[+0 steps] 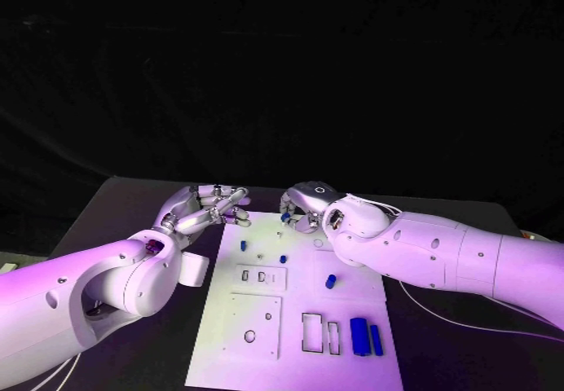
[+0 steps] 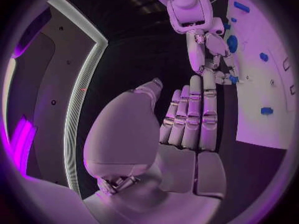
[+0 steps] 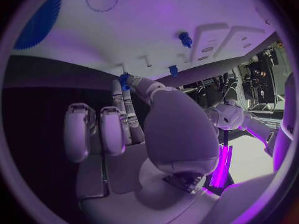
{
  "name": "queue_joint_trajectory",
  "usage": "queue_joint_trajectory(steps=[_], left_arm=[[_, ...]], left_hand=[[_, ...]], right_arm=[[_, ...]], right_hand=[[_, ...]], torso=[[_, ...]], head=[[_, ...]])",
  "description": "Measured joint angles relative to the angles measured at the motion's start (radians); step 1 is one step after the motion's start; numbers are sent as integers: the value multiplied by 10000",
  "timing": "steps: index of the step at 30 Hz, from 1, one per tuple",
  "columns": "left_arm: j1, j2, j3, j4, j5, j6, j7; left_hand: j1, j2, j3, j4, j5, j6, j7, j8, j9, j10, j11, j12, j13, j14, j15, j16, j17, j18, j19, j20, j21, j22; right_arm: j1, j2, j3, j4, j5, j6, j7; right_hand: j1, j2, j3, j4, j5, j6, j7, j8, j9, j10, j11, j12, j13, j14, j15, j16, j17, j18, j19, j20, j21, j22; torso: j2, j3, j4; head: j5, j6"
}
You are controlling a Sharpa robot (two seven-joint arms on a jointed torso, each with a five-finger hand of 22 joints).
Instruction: Assemble the parts on the task board
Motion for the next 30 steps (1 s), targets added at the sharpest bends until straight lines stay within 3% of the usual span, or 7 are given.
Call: queue_joint_trajectory(steps=[26, 30], left_arm=[[15, 30, 4, -20, 0, 19, -21], [21, 36, 4, -24, 0, 24, -25]], left_hand=[[0, 0, 0, 0, 0, 0, 0, 0, -2, 0, 0, 0, 0, 0, 0, 0, -2, -1, 0, 0, 0, -3], [0, 0, 0, 0, 0, 0, 0, 0, -2, 0, 0, 0, 0, 0, 0, 0, -3, 0, 0, 0, 0, -4]], right_arm=[[-59, 258, -8, -298, 27, 269, -1], [-72, 318, -21, -386, 30, 292, -7]], right_hand=[[-93, -69, 5, 7, -66, -3, -32, 32, 38, 17, -17, 35, 2, 0, 0, 0, -58, 1, -1, 0, 37, -3], [-184, -104, 91, 86, -85, -260, 107, -38, 131, -205, 95, -96, 29, 0, 0, 0, -125, 2, -7, 6, 37, -3]], torso=[[12, -10, 0], [14, -14, 0]], head=[[32, -22], [35, -24]])
